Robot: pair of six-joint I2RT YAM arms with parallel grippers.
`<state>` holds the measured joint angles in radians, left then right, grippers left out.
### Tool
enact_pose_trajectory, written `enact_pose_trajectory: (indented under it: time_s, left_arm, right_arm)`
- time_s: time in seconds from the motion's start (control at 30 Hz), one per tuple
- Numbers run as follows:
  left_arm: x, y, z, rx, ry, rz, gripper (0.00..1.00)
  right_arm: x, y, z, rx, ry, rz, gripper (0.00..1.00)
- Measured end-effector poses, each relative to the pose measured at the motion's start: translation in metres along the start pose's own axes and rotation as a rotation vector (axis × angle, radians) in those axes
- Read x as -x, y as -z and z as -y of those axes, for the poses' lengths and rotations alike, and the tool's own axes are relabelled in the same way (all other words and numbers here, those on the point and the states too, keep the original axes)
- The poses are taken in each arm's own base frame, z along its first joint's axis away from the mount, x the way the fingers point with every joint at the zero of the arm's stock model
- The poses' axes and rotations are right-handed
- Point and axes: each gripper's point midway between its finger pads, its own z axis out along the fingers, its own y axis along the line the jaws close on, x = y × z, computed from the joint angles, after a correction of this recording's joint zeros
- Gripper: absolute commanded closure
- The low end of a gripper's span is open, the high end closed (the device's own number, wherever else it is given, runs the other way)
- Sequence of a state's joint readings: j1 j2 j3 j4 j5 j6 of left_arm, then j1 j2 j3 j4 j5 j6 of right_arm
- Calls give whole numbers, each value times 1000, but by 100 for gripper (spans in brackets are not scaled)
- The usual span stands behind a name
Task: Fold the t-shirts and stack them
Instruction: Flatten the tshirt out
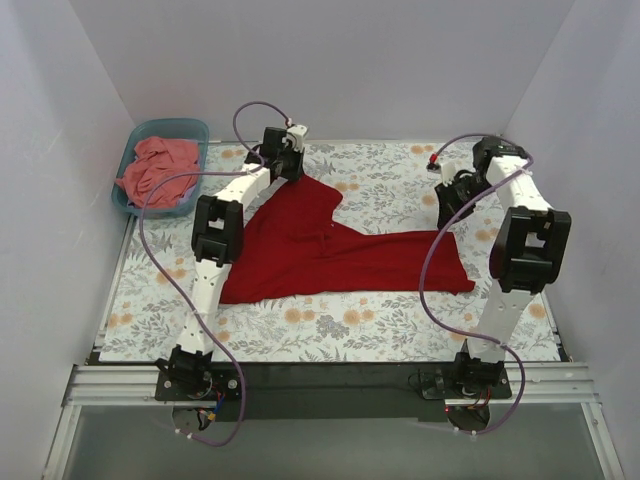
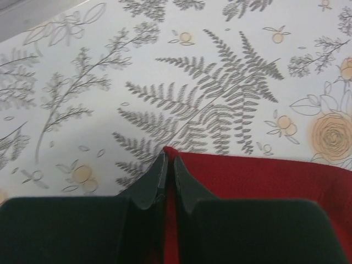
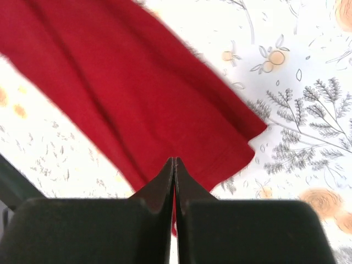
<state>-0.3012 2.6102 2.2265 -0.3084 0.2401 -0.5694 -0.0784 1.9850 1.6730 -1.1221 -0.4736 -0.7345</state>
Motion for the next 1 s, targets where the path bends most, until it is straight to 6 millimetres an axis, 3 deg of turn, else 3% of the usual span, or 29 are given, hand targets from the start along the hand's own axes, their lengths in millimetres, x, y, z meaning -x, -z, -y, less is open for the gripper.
enact_pose_trajectory:
  time_s: [0.1,0.13,0.2,0.27,0.3,0.33,0.43,0.6,0.7,0.87,1.0]
  left_arm:
    - [0,12,-18,22,16,-4,100]
    - [-1,20,-27,32,23,-9,100]
    - [-2,35,-38,47,34,-17,100]
    - [-2,53,-46,54,45,-24,100]
    - [0,61,-50,58,51,-19,100]
    - [3,67,-51,57,56,-13,100]
    - [10,73,-49,42,68,6,100]
    - [8,69,-33,-3,86,-1,100]
    - [7,67,-28,-17,91,-6,100]
    - [3,64,-23,-28,92,-16,100]
    - [-2,63,-23,-30,98,-34,100]
  right_arm:
    - [5,34,-29,-22,134,64,99]
    - [-2,44,-43,-33,181,79,99]
    - [-35,57,-86,-58,289,61,98]
    - [-73,50,-126,-35,363,6,74]
    - [-88,47,-142,-9,386,-21,47]
    - [-95,45,-146,-1,384,-41,27]
    - [-84,43,-118,-4,302,-55,20]
    - [-24,33,-22,-44,175,0,19]
    - [-3,26,15,-64,165,21,17]
    - [22,9,45,-68,185,29,14]
    - [18,-14,55,-32,173,-3,13]
